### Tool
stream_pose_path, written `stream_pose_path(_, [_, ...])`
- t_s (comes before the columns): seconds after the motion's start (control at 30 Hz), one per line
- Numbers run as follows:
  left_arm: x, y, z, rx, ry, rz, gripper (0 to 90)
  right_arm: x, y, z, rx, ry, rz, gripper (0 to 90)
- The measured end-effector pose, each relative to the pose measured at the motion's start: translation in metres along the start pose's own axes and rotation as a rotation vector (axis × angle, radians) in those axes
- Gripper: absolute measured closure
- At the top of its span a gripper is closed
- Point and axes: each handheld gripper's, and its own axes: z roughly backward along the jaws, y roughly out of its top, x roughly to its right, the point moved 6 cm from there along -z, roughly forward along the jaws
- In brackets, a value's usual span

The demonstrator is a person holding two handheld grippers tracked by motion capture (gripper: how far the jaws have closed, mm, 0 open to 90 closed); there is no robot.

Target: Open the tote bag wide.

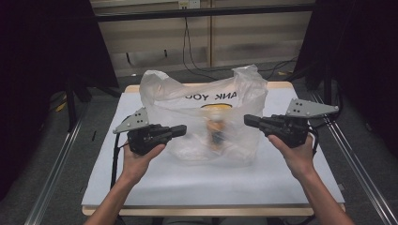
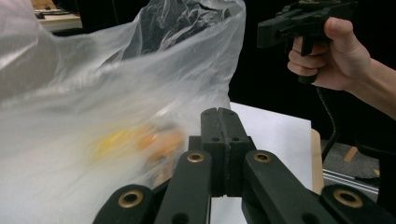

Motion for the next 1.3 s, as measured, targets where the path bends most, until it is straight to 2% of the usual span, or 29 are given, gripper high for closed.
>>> stream_pose_path(0.03, [-0.001, 0.003, 0.0, -0.011, 0.001, -0.007, 90.0, 0.0, 0.004, 0.0, 0.0, -0.002, 0.005, 90.0])
stream_pose_path(0.17, [-0.006, 0.018, 0.001, 0.003, 0.007, -0.007, 90.0, 0.002, 0.019, -0.004, -0.003, -0.001, 0.021, 90.0])
stream_pose_path(0.3, [-0.012, 0.036, 0.005, 0.044, 0.011, -0.011, 90.0, 0.005, 0.033, -0.011, -0.022, 0.001, 0.031, 90.0])
stream_pose_path(0.37, [-0.015, 0.044, 0.005, 0.046, 0.012, -0.03, 90.0, 0.007, 0.04, -0.015, -0.027, 0.001, 0.034, 90.0])
stream_pose_path(0.43, [-0.019, 0.052, 0.002, 0.059, 0.017, -0.025, 90.0, 0.007, 0.047, -0.019, -0.029, 0.004, 0.037, 90.0])
stream_pose_path(0.57, [-0.025, 0.059, -0.003, 0.056, 0.02, -0.022, 90.0, 0.01, 0.055, -0.029, -0.035, 0.007, 0.041, 90.0])
stream_pose_path(0.67, [-0.032, 0.064, -0.012, 0.029, 0.024, -0.021, 90.0, 0.016, 0.06, -0.04, -0.051, 0.001, 0.04, 90.0])
stream_pose_path(0.87, [-0.047, 0.061, -0.029, -0.069, 0.051, -0.021, 90.0, 0.026, 0.065, -0.055, -0.121, -0.013, 0.05, 90.0])
stream_pose_path(1.03, [-0.061, 0.053, -0.041, -0.136, 0.081, -0.016, 90.0, 0.033, 0.058, -0.068, -0.18, -0.03, 0.059, 90.0])
stream_pose_path(1.07, [-0.065, 0.05, -0.044, -0.146, 0.087, -0.005, 90.0, 0.035, 0.055, -0.07, -0.191, -0.035, 0.059, 90.0])
stream_pose_path(1.13, [-0.076, 0.043, -0.051, -0.146, 0.095, 0.045, 90.0, 0.038, 0.048, -0.075, -0.209, -0.035, 0.053, 90.0])
stream_pose_path(1.3, [-0.094, 0.027, -0.067, -0.189, 0.114, 0.087, 90.0, 0.049, 0.027, -0.086, -0.26, -0.044, 0.026, 90.0])
